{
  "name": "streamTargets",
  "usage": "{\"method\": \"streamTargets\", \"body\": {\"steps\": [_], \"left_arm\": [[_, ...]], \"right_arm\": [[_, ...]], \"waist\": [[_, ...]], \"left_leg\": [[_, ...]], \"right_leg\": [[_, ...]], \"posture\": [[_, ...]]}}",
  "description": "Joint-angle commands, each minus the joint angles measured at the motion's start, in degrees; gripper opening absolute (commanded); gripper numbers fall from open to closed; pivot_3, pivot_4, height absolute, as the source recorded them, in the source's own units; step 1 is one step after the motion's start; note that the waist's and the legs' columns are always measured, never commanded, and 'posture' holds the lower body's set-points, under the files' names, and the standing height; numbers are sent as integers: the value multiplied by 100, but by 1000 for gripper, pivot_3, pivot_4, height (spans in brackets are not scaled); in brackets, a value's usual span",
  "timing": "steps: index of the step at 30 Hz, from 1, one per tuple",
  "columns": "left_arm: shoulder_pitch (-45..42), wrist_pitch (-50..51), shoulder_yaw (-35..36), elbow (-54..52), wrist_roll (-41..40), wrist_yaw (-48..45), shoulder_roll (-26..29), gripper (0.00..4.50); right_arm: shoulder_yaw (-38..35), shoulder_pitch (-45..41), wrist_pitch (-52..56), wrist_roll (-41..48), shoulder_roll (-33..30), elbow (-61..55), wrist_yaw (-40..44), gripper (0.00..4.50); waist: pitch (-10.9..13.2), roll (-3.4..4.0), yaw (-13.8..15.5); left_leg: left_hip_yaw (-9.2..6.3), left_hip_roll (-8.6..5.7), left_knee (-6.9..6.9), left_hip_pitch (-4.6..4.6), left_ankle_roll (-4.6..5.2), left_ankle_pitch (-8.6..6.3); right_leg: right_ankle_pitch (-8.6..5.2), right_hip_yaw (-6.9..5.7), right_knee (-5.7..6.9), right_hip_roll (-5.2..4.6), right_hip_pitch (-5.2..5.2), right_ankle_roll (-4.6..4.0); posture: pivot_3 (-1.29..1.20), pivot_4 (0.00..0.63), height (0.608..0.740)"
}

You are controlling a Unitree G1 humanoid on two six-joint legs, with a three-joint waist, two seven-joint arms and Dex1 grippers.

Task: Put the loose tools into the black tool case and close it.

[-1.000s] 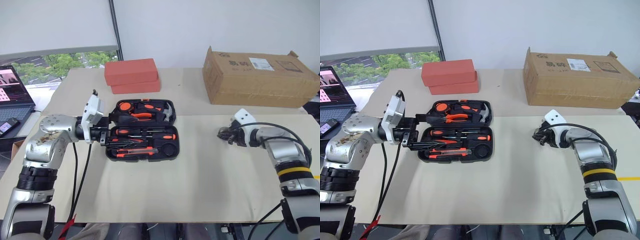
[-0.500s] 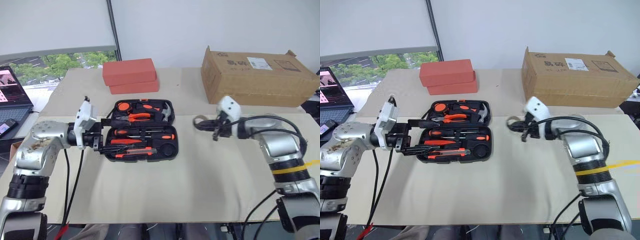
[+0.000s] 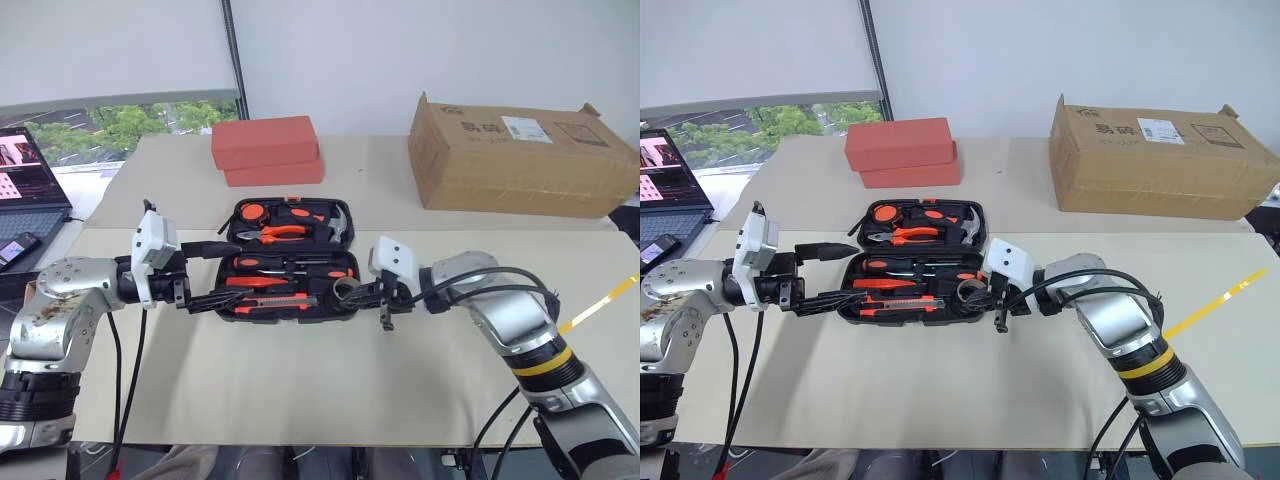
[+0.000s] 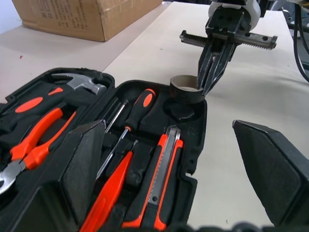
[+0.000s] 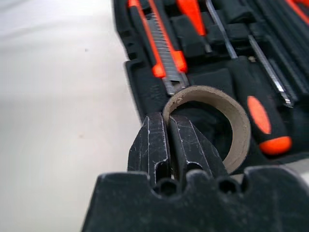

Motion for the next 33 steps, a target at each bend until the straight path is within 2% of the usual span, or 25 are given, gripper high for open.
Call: {"method": "streamTargets", "body": {"steps": [1,2,4,5,15,19,24,29,33], "left_arm": [[-18,-41,154,-148,-101,48,34,4500],[-31,-40,143,-143,-100,56,23,4500],[-46,-44,128,-136,-99,64,8,4500],[-56,-56,119,-117,-91,60,4,4500],[-86,-165,100,76,-30,19,-22,4500],[-175,-246,178,385,38,228,-150,4500],[-629,-614,210,1492,509,1013,-532,4500],[-1609,-834,221,3334,909,1673,-799,4500],[-2424,-898,220,4783,1092,1798,-869,4500]], "right_arm": [[12,-88,-182,-60,70,-47,-40,34],[27,-85,-187,-58,74,-52,-15,34],[30,-64,-171,-38,73,-87,25,736],[21,-51,-160,-20,85,-115,23,928],[-255,-115,-205,108,130,-34,-100,4447],[-676,-364,-374,-42,373,643,-746,4478],[-1668,-846,452,598,1166,1832,-1525,4478],[-2476,-1622,886,929,1797,3611,-2178,4478],[-2861,-2329,459,905,2135,5297,-2574,4478]], "waist": [[0,0,-8],[0,-1,-8],[0,-1,-1],[1,-1,-1],[1,-1,0],[1,-2,-2],[3,-6,-1],[3,-7,-11],[4,-7,-35]], "left_leg": [[1,0,0,1,0,0],[1,0,0,1,0,0],[1,0,0,1,-1,0],[0,0,0,1,-1,0],[1,0,0,1,-1,-1],[2,0,0,3,-1,-1],[1,1,-3,7,-9,5],[3,-2,0,6,-8,6],[7,-7,-1,2,-8,6]], "right_leg": [[0,1,0,0,0,0],[0,1,0,1,0,1],[0,1,0,1,0,1],[0,0,0,1,0,0],[0,1,-1,1,0,0],[0,1,0,1,2,0],[1,1,7,6,3,-2],[4,-1,11,6,4,-7],[5,-2,13,6,0,-8]], "posture": [[0,150,711],[0,150,711],[0,150,711],[0,150,711],[0,150,711],[0,150,711],[0,150,711],[0,150,711],[0,150,711]]}}
